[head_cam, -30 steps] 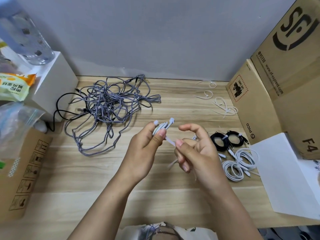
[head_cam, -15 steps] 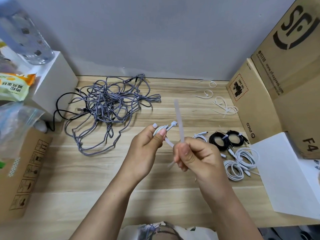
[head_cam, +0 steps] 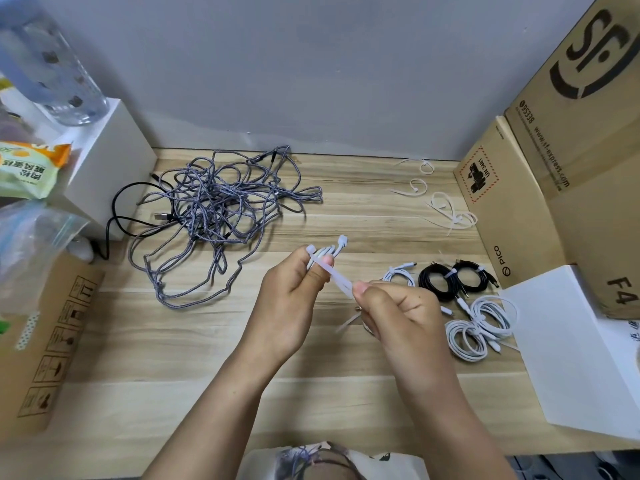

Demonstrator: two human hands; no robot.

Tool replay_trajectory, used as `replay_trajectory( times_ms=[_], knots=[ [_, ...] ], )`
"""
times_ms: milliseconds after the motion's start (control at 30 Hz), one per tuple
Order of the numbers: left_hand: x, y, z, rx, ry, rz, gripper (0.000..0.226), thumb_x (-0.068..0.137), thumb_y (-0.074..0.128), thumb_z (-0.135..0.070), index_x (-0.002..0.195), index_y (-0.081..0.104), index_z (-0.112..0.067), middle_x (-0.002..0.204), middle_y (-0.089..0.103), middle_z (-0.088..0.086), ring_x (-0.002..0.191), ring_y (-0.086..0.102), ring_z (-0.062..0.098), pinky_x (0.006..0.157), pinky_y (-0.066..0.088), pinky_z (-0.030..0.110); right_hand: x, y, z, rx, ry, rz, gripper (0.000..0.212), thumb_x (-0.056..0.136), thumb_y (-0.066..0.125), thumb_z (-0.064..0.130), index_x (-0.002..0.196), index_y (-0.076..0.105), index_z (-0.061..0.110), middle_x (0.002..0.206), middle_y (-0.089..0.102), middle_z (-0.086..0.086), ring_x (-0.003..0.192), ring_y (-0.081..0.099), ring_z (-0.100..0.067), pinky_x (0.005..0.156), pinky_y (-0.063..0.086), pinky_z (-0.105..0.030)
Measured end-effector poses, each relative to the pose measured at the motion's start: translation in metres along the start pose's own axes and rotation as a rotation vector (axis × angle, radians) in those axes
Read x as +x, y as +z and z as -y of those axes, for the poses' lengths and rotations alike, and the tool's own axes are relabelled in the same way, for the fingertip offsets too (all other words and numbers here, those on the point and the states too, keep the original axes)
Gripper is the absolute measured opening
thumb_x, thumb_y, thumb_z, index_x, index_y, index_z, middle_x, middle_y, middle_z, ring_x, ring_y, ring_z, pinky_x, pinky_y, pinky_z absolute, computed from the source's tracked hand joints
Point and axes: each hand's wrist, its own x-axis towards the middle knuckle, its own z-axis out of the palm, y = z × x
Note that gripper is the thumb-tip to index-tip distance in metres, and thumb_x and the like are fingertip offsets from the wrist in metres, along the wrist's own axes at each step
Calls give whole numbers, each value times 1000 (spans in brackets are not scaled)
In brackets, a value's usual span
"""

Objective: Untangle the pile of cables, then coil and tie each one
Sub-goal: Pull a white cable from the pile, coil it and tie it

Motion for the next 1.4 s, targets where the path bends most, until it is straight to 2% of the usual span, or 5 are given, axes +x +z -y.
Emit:
replay_trajectory(
  times_ms=[167, 533, 800, 1100, 1400],
  knots=[
    [-1, 0, -4, 38, -15, -17, 33, 96, 49, -20, 65, 39, -17, 58, 36, -15, 58, 31, 4, 51, 27, 15, 0, 1, 0, -26, -2, -13, 46, 72, 53, 43, 48, 24, 15, 50, 20, 5, 49, 19, -8, 47, 19, -22],
    [-3, 0, -6, 84, -26, -9, 36, 96, 49, -16, 63, 43, -28, 51, 41, -17, 54, 34, 2, 50, 29, 13, 0, 1, 2, -80, 12, -38, 46, 71, 52, 45, 47, 24, 17, 50, 19, 3, 50, 19, -10, 49, 18, -29],
    [-3, 2, -4, 118, -38, -23, 34, 95, 50, -21, 63, 43, -29, 53, 37, -15, 56, 30, 5, 50, 27, 16, 0, 3, 3, -104, 43, -56, 48, 74, 56, 33, 47, 26, 8, 51, 19, 0, 51, 18, -11, 50, 16, -31],
    [-4, 2, -3, 165, -55, -21, 35, 95, 50, -25, 63, 37, -24, 63, 31, -3, 58, 26, 9, 52, 22, 25, 0, 4, 5, -110, 67, -84, 44, 76, 52, 25, 46, 22, 13, 51, 18, 1, 51, 17, -11, 50, 15, -30],
    [-3, 3, 1, 227, -36, -13, 39, 95, 50, -28, 58, 40, -34, 50, 29, -11, 51, 24, 9, 48, 21, 23, 1, 3, 4, -113, 75, -90, 44, 75, 52, 25, 46, 21, 14, 51, 18, 0, 51, 17, -12, 50, 15, -31]
  ],
)
